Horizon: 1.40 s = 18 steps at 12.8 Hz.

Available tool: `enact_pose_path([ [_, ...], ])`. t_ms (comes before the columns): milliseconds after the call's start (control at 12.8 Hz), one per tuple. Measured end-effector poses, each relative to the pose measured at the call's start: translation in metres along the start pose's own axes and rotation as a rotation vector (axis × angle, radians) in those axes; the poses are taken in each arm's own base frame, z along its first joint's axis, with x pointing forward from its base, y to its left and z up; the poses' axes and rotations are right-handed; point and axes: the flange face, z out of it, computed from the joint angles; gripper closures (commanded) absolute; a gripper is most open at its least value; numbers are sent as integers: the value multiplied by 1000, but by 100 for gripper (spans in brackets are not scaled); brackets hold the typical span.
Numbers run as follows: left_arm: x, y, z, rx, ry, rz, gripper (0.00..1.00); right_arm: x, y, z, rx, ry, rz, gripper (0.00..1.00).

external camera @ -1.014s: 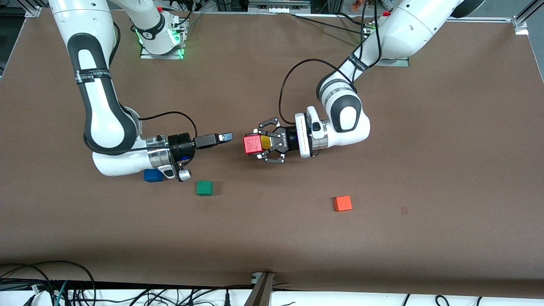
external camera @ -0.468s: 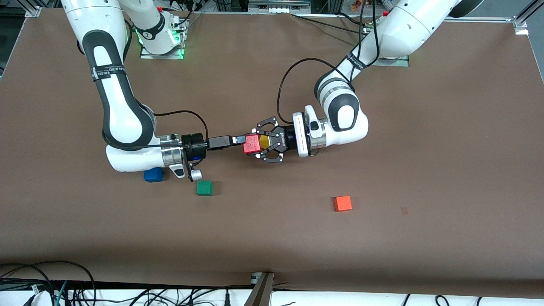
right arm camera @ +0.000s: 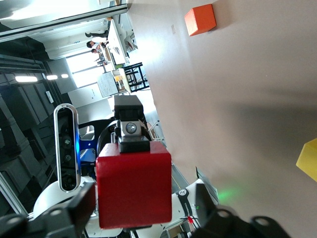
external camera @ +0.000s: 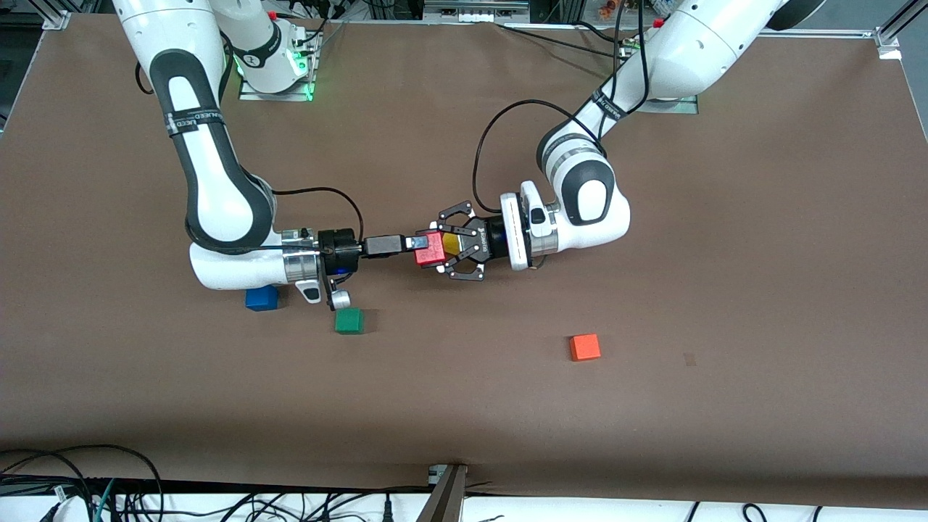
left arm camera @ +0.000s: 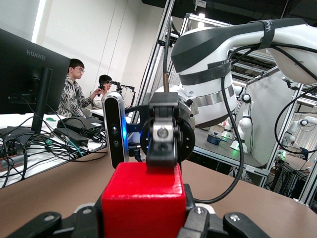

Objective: Pass red block to right arm, stack on blue
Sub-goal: 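Grasp the red cube with the right gripper, open the left gripper, then move the red cube over the blue cube while the left gripper withdraws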

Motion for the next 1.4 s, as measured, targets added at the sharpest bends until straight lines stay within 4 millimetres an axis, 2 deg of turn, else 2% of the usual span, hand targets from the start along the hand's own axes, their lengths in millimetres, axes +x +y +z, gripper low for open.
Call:
enact_pose_path([
  [78, -1, -1, -1, 4, -4, -1, 100, 0, -2, 0, 9, 4, 1, 100],
  [312, -2, -1, -1, 6, -4, -4, 99, 0, -2, 0, 13, 6, -2, 100],
  [390, -2, -1, -1, 6, -4, -4, 85, 0, -2, 0, 13, 6, -2, 100],
  [468, -2, -1, -1, 6, -4, -5, 60, 0, -2, 0, 13, 6, -2, 100],
  [546, -2, -1, -1, 6, -4, -5, 1, 0, -2, 0, 13, 6, -2, 100],
  [858, 8, 0, 2, 2, 9, 14, 0, 2, -1, -3, 9, 20, 0, 100],
  [1092, 20, -10, -7, 2, 0, 10, 0, 7, 2, -17, -7, 45, -2, 100],
  [1248, 46, -26, -28, -32, -56, -22, 0, 12, 5, -43, -89, 67, -28, 100],
  [1404, 71, -46, -60, -65, -139, -71, 0, 15, 9, -75, -229, 80, -61, 100],
])
